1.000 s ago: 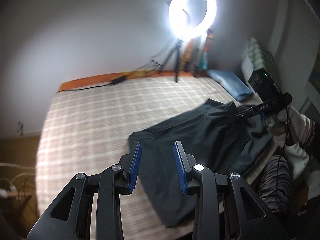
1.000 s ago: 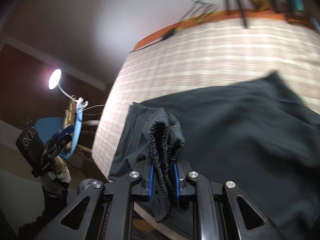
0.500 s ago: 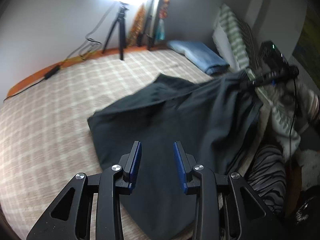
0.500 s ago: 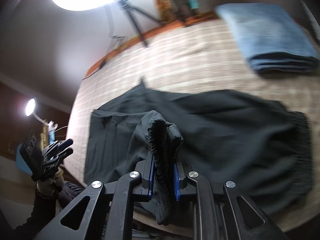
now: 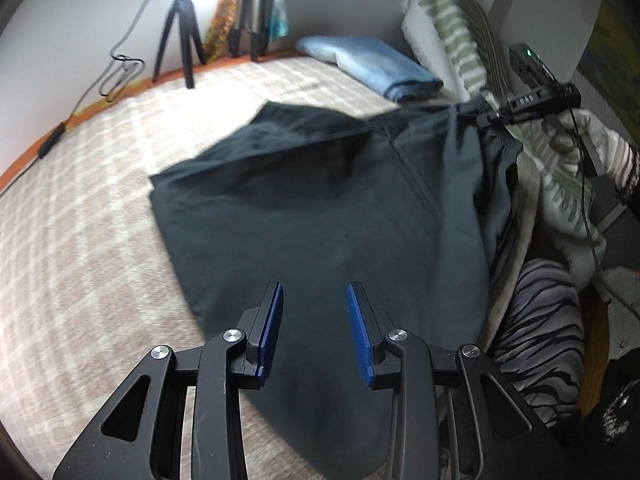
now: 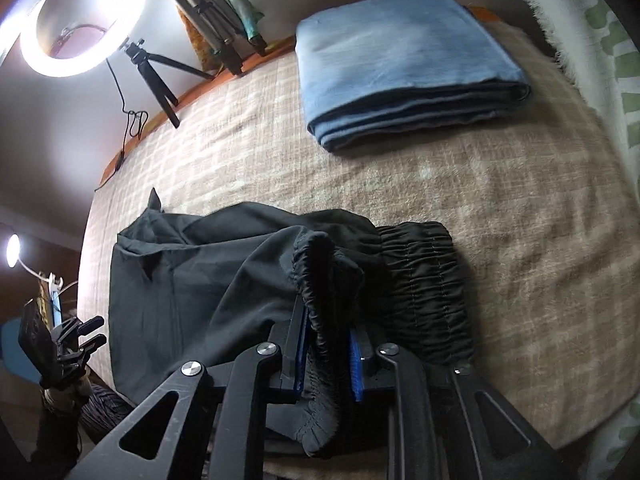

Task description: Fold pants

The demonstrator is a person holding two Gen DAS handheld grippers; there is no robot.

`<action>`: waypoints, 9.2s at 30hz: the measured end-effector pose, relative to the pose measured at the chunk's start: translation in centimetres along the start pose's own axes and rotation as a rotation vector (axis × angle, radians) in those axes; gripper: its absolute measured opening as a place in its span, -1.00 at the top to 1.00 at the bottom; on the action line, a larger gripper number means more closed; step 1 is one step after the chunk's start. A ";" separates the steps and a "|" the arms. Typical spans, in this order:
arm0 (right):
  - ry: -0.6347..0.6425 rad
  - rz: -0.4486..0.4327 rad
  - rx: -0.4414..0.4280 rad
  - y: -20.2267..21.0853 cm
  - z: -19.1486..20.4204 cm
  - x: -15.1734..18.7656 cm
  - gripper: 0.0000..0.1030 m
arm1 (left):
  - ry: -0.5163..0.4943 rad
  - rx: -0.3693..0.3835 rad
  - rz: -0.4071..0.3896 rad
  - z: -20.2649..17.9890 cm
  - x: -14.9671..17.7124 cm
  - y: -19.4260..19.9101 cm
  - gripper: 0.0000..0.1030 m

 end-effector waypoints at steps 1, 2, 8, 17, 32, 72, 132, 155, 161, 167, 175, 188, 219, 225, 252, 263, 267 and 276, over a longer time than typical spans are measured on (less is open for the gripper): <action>0.005 0.005 0.001 -0.3 -0.1 0.2 0.35 | -0.004 -0.001 0.009 -0.1 0.1 -0.4 0.40; -0.001 0.004 -0.006 -0.5 -0.3 0.6 0.20 | -0.007 -0.003 0.019 -0.3 0.2 -0.8 0.40; -0.030 -0.049 -0.021 0.4 -1.9 3.9 0.09 | 0.012 -0.008 0.010 -0.1 0.4 -0.8 0.40; 0.079 -0.071 0.194 -0.6 -0.3 5.9 0.47 | 0.182 -0.065 -0.086 2.6 2.4 2.8 -0.05; 0.262 -0.279 0.037 7.0 13.4 3.2 -0.04 | 0.449 0.039 -0.202 3.1 8.8 2.4 -0.01; 0.645 0.063 0.243 -12.4 44.9 -2.0 0.86 | 0.461 0.117 -0.314 0.5 8.6 1.4 0.11; 0.441 -0.118 -0.255 -2.1 49.3 -5.4 1.00 | 0.537 0.207 -0.526 8.5 13.1 11.7 0.95; 0.231 -0.296 -0.320 8.7 29.6 -9.6 1.00 | 0.054 0.453 -0.450 -7.1 -4.1 7.4 0.95; 0.114 -0.288 -0.251 8.0 19.7 -10.3 1.00 | -0.007 0.507 -0.345 -9.9 -6.9 0.9 0.95; 0.021 -0.243 -0.179 4.6 11.9 -10.3 1.00 | -0.040 0.527 -0.218 -12.0 -8.6 -5.8 0.95; -0.063 -0.174 -0.136 -0.4 5.6 -10.1 1.00 | -0.051 0.497 -0.127 -14.2 -8.7 -10.2 0.95; 0.030 -0.182 -0.033 -1.6 6.1 -10.4 0.42 | -0.030 0.476 -0.038 -18.0 -8.5 -11.1 0.72; 0.082 -0.021 -0.426 -5.1 2.7 -2.7 -0.50 | 0.475 0.389 -0.120 4.6 -3.8 -5.4 -0.13; 0.095 -0.034 -0.477 -5.3 2.5 -2.7 -0.53 | 0.458 0.426 -0.150 5.0 -4.6 -6.1 -0.08; 0.209 -0.169 -0.288 -0.3 6.6 -2.8 0.55 | 0.274 0.327 -0.241 1.2 -7.6 -5.0 0.88; 0.237 -0.325 -0.197 6.5 4.2 -5.4 0.55 | 0.127 0.348 -0.288 -1.4 -15.1 -4.1 0.89; 0.231 -0.377 -0.148 8.7 2.6 -7.8 0.55 | 0.061 0.354 -0.309 -2.6 -19.5 -4.8 0.89; 0.233 -0.463 -0.017 11.7 -1.6 -15.1 0.55 | -0.034 0.369 -0.351 -4.5 -28.3 -8.1 0.89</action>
Point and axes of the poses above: each gripper's, at about its wrist camera, not at the fingertips, and y roughly against the way its jaws point, z to its left, x to its underside, the point moved 1 cm from there along -y, roughly the way its jaws point, and after that the axes turned 11 degrees about x, right-handed, at the moved point
